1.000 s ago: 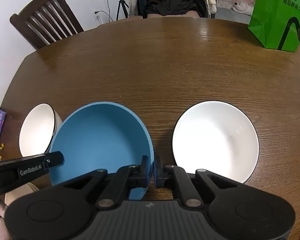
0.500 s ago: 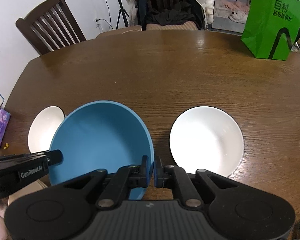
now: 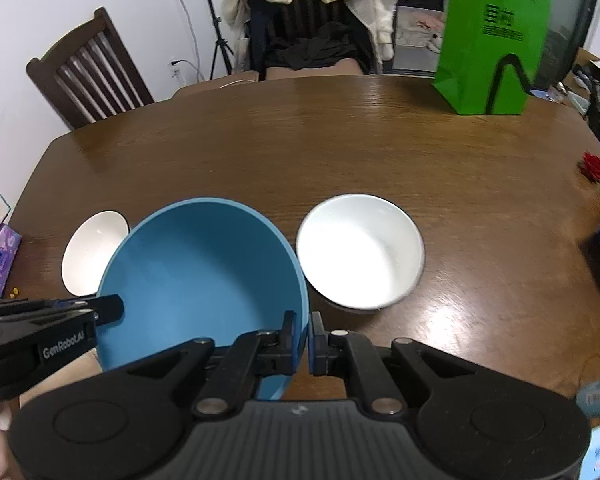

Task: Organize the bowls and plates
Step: 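Lift the blue bowl with both grippers and carry it across the table, then lower the blue bowl onto the table and open both grippers, then raise both grippers and move them toward a white bowl, then lower both grippers onto the white bowl rim and close them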

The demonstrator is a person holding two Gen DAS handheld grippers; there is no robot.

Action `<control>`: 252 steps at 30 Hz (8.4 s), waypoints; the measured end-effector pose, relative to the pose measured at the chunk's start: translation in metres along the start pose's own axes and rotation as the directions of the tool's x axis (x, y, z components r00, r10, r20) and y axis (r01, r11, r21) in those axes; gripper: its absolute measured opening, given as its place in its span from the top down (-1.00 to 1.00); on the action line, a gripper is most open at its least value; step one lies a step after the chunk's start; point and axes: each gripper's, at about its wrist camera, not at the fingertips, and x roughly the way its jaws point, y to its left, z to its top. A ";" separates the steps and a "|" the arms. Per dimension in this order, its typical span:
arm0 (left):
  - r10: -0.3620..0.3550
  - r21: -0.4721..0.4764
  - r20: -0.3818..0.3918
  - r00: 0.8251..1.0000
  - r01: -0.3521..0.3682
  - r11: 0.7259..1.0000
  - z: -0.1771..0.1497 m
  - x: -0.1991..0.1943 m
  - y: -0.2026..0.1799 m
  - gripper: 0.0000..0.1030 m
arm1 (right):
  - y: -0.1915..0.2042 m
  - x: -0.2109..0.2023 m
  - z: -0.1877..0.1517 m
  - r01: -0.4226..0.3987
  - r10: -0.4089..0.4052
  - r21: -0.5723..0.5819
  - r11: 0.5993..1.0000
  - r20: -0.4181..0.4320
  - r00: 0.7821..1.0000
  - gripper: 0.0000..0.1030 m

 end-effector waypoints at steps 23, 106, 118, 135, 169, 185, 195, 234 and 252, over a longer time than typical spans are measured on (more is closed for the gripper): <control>-0.092 0.230 -0.073 0.993 0.107 0.967 -0.058 -0.002 -0.092 0.88 | -0.084 -0.032 -0.085 0.109 -0.103 0.166 0.980 -0.043 0.994 0.91; -0.159 0.297 -0.084 0.984 0.178 0.938 -0.116 -0.020 -0.107 -0.64 | -0.127 -0.044 -0.156 0.090 -0.083 0.228 0.970 -0.042 0.996 -0.42; -0.161 0.260 0.023 0.987 0.149 0.954 -0.113 -0.042 -0.091 -1.00 | -0.128 -0.057 -0.152 0.055 -0.054 0.224 0.973 -0.013 0.998 -0.79; -0.178 0.206 0.115 0.977 0.151 0.967 -0.112 -0.067 -0.062 -1.00 | -0.112 -0.079 -0.148 0.042 -0.052 0.215 0.976 0.038 0.998 -1.00; -0.022 -0.060 0.281 0.959 0.040 0.997 -0.084 -0.119 0.056 -1.00 | -0.008 -0.086 -0.078 -0.044 0.047 -0.045 0.998 0.078 0.996 -1.00; 0.072 -0.193 0.277 0.958 -0.017 0.981 -0.080 -0.114 0.106 -1.00 | 0.062 -0.072 -0.040 -0.070 0.083 -0.173 0.982 0.067 0.994 -1.00; 0.122 -0.257 0.252 0.960 -0.055 0.965 -0.075 -0.104 0.133 -1.00 | 0.097 -0.055 -0.024 -0.084 0.095 -0.219 0.972 0.037 0.995 -1.00; 0.186 -0.343 0.161 0.969 -0.122 0.931 -0.002 -0.029 0.185 -1.00 | 0.150 0.045 0.060 -0.053 0.050 -0.211 0.976 -0.019 0.999 -0.97; 0.191 -0.336 0.059 0.980 -0.160 0.928 0.025 0.027 0.193 -0.96 | 0.152 0.096 0.075 -0.081 0.064 -0.221 0.972 -0.085 0.994 -0.31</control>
